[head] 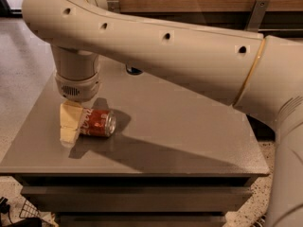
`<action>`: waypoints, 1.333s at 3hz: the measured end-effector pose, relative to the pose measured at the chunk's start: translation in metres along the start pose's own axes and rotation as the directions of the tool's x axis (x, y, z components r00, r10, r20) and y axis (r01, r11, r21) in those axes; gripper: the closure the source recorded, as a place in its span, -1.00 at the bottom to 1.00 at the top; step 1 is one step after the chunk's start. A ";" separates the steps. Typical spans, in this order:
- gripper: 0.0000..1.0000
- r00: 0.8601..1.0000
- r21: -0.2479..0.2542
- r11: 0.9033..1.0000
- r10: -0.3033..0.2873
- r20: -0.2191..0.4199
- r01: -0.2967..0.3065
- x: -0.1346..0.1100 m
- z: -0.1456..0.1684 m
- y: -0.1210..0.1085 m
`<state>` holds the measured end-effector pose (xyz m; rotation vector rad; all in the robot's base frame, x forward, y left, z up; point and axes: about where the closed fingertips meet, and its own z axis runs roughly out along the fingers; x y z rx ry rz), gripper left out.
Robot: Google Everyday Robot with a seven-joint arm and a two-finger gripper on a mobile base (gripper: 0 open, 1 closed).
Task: Place coke can upright
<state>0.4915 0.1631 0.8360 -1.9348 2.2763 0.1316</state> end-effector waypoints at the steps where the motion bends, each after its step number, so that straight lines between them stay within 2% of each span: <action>1: -1.00 0.999 0.000 0.999 0.037 -0.012 -0.037 0.011 0.005 -0.002; 2: -1.00 0.998 0.017 0.998 0.060 -0.027 -0.060 0.022 0.001 -0.001; 3: -0.71 0.998 0.019 0.998 0.059 -0.026 -0.059 0.021 0.001 -0.001; 4: -0.26 0.998 0.021 0.998 0.058 -0.025 -0.058 0.021 0.001 0.000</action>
Offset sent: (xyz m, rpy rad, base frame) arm -0.0051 -0.0348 -0.0019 -0.0493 -0.0124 -0.0953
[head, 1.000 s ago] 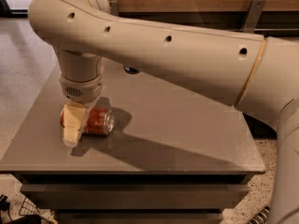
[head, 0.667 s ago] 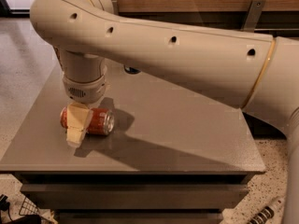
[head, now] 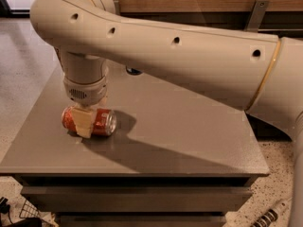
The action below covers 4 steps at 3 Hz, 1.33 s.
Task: Place coke can upright
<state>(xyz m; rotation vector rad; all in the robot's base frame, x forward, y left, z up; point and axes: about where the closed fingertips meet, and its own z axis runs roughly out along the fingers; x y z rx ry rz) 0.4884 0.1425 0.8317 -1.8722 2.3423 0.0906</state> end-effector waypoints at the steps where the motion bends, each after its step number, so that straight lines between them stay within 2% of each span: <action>1: 0.21 1.000 0.002 1.000 -0.001 0.001 0.001 0.000 0.000 0.000; 2: 0.68 1.000 0.003 1.000 -0.002 0.002 0.002 0.000 -0.001 0.001; 3: 1.00 1.000 0.005 1.000 -0.003 0.003 0.003 0.000 -0.001 0.001; 4: 1.00 1.000 0.006 1.000 -0.007 0.000 0.007 -0.001 -0.002 0.001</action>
Offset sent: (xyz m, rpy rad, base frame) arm -0.0003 0.0002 0.0002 0.0005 -0.0017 0.0006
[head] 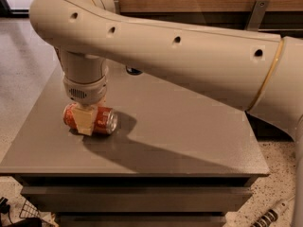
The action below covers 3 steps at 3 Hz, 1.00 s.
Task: Place coke can upright
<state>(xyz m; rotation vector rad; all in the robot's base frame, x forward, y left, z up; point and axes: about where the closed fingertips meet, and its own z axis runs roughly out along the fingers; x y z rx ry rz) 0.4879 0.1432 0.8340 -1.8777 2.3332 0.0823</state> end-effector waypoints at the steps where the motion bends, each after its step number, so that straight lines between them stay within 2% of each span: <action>1: 1.00 1.000 0.005 1.000 -0.023 -0.015 0.023 -0.003 -0.007 -0.004; 2: 1.00 0.998 0.035 0.998 -0.054 -0.029 0.055 -0.005 -0.029 -0.007; 3: 1.00 0.989 0.045 0.992 -0.125 0.083 0.122 -0.005 -0.045 -0.009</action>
Offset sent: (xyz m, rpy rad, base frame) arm 0.0077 -0.0032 0.0569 -0.0735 -0.0661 0.0786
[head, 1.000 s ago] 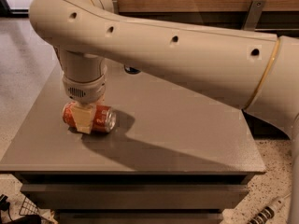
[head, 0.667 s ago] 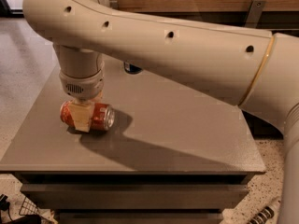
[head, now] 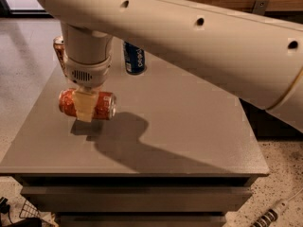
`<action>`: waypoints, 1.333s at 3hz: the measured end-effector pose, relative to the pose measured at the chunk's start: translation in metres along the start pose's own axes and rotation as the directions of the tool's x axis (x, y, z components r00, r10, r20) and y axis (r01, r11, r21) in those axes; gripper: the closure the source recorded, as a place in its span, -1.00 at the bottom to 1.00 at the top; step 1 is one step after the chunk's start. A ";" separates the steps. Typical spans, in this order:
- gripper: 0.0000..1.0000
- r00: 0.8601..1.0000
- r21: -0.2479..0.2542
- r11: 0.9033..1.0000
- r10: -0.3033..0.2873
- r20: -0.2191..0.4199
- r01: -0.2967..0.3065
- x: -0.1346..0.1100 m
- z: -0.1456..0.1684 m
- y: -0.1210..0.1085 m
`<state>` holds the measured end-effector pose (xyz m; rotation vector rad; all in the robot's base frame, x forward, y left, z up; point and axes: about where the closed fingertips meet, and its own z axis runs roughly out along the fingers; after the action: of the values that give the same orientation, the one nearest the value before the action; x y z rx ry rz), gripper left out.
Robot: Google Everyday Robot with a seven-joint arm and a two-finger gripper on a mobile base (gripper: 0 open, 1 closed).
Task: Place coke can upright
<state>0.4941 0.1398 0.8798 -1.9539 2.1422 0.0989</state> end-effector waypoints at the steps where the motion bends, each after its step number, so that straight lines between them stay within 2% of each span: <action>1: 1.00 0.982 0.016 0.999 -0.038 0.183 0.035 0.002 -0.006 -0.011; 2: 1.00 0.933 0.053 0.998 -0.057 0.355 0.040 -0.002 -0.020 -0.025; 3: 1.00 0.837 0.086 0.996 -0.064 0.544 0.021 -0.006 -0.033 -0.029; 4: 1.00 0.752 0.090 0.996 -0.057 0.657 -0.004 -0.012 -0.034 -0.026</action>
Offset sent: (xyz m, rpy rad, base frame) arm 0.0393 -0.0125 0.0489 0.5768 -0.1626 0.0996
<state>0.5159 0.1416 0.9184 -1.5649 1.6069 0.5918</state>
